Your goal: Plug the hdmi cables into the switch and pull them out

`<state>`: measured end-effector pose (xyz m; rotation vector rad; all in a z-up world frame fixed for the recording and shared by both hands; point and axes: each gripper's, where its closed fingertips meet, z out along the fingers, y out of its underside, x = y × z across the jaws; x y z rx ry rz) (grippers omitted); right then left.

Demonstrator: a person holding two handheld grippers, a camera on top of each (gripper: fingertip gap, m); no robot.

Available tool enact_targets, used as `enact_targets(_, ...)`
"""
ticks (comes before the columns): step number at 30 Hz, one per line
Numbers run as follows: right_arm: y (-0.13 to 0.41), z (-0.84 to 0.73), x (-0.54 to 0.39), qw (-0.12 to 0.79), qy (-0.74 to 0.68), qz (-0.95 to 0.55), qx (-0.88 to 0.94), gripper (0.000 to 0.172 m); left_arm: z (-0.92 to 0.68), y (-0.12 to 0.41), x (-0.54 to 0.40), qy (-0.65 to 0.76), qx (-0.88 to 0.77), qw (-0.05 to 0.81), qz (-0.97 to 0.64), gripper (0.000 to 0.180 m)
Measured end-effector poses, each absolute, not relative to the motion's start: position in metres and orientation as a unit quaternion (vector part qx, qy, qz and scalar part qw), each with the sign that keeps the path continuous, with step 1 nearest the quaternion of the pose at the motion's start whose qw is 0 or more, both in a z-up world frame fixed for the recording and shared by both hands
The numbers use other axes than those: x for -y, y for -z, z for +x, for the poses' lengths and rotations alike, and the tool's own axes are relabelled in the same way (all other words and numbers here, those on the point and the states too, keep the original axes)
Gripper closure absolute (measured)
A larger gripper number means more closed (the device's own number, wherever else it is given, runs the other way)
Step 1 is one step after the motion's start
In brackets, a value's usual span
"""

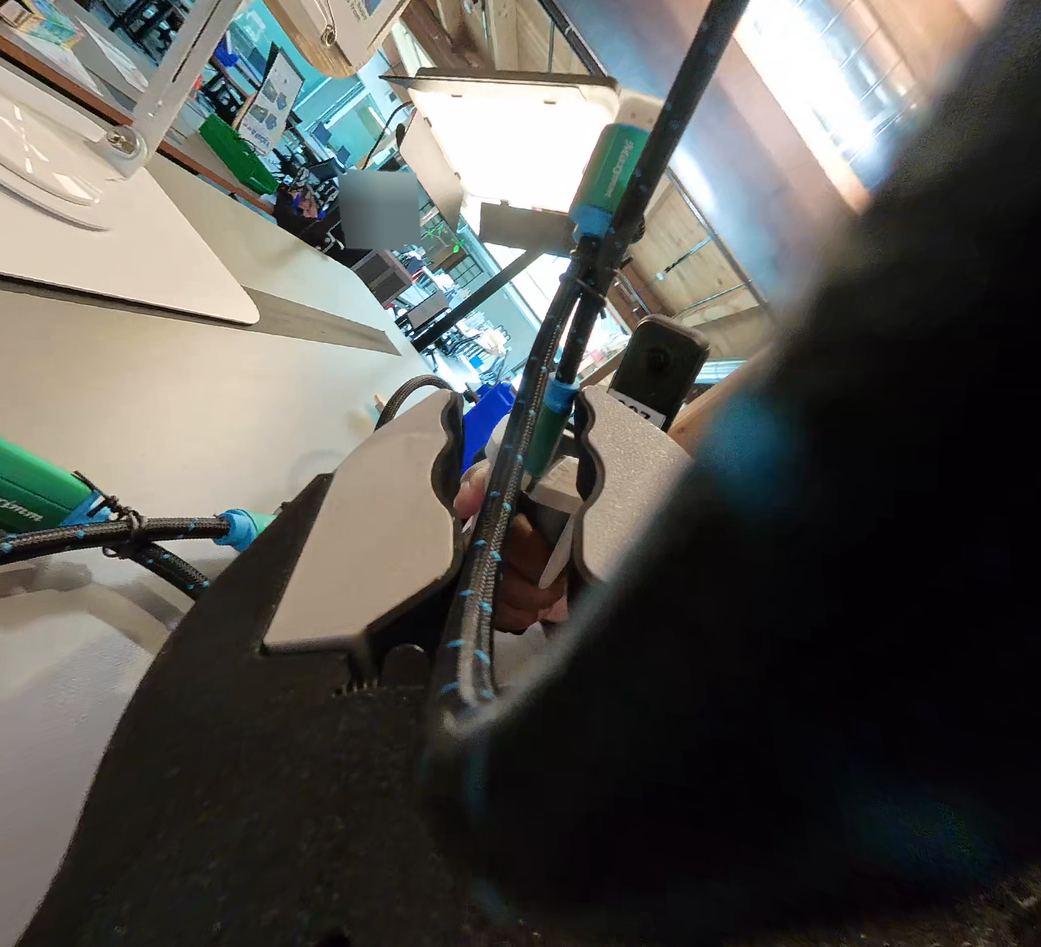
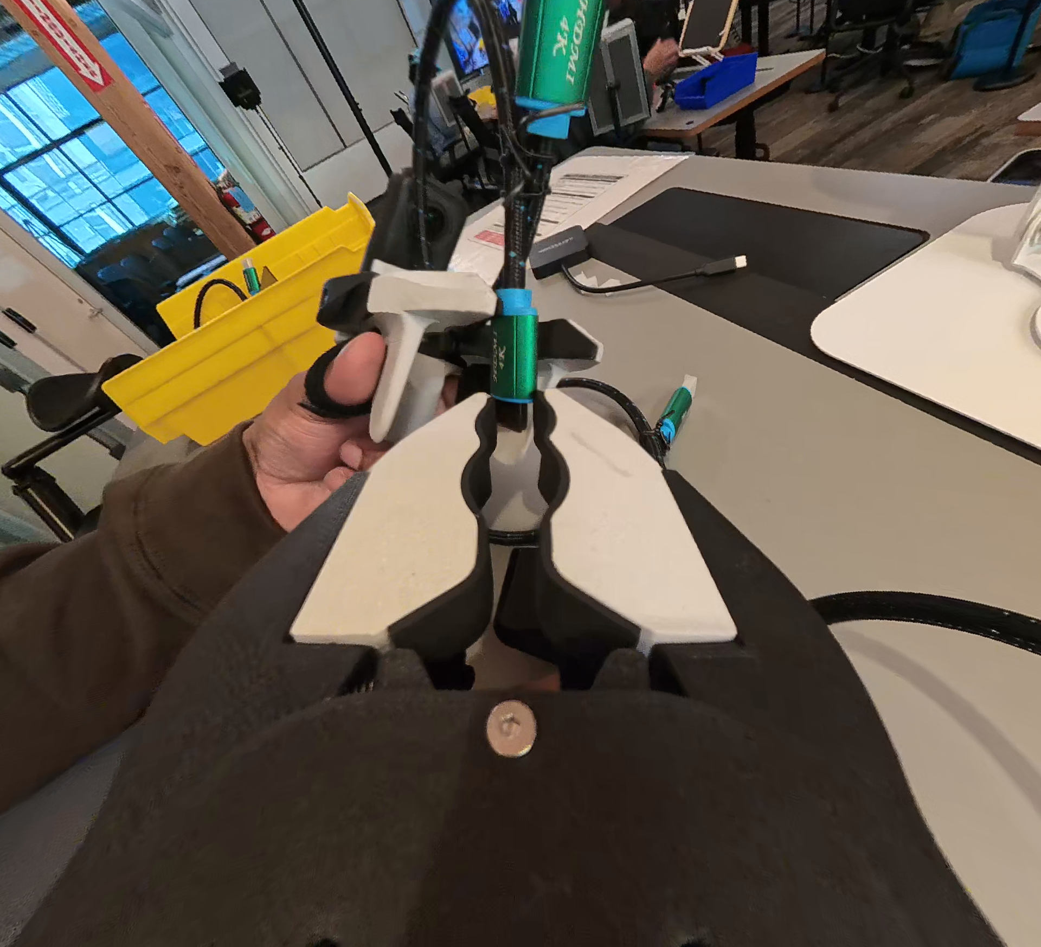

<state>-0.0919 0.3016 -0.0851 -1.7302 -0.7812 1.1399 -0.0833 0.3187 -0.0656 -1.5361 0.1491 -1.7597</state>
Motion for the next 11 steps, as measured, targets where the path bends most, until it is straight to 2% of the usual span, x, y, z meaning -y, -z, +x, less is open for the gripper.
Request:
enact_targets(1, 0.088, -0.092, -0.302, 0.445, -0.454, -0.704, 0.318, 0.160, -0.082, 0.067, -0.318, 0.686, -0.064, 0.392, -0.610, 0.144)
enact_targets(3, 0.093, -0.093, -0.303, 0.439, -0.442, -0.714, 0.321, 0.159, -0.080, 0.070, -0.317, 0.679, -0.073, 0.393, -0.616, 0.146)
enact_targets(7, 0.100, -0.092, -0.305, 0.423, -0.425, -0.735, 0.314, 0.159, -0.076, 0.068, -0.315, 0.663, -0.101, 0.417, -0.614, 0.167)
enact_targets(11, 0.105, -0.092, -0.307, 0.428, -0.383, -0.751, 0.325, 0.156, -0.078, 0.075, -0.321, 0.650, -0.086, 0.419, -0.629, 0.171)
